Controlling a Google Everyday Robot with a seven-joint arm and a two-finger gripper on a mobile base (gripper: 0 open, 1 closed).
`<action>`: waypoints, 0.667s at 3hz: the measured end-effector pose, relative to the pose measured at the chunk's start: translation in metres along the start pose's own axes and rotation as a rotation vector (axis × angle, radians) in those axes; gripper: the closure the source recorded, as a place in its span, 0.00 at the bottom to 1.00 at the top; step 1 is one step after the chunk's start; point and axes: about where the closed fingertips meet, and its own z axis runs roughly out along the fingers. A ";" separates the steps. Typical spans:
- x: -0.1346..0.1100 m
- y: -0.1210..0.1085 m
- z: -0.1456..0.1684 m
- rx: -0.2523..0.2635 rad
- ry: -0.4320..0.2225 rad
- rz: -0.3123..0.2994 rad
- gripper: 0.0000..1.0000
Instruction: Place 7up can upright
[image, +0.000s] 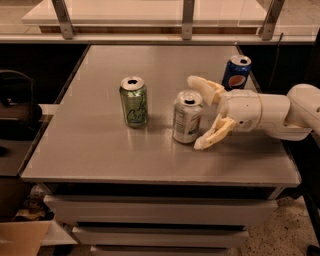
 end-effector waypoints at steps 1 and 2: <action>-0.007 -0.001 -0.005 0.011 0.040 -0.016 0.00; -0.012 -0.005 -0.016 0.022 0.112 -0.032 0.00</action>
Offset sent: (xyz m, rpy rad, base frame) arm 0.0082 -0.0392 0.0159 -0.2054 -0.0445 -0.0751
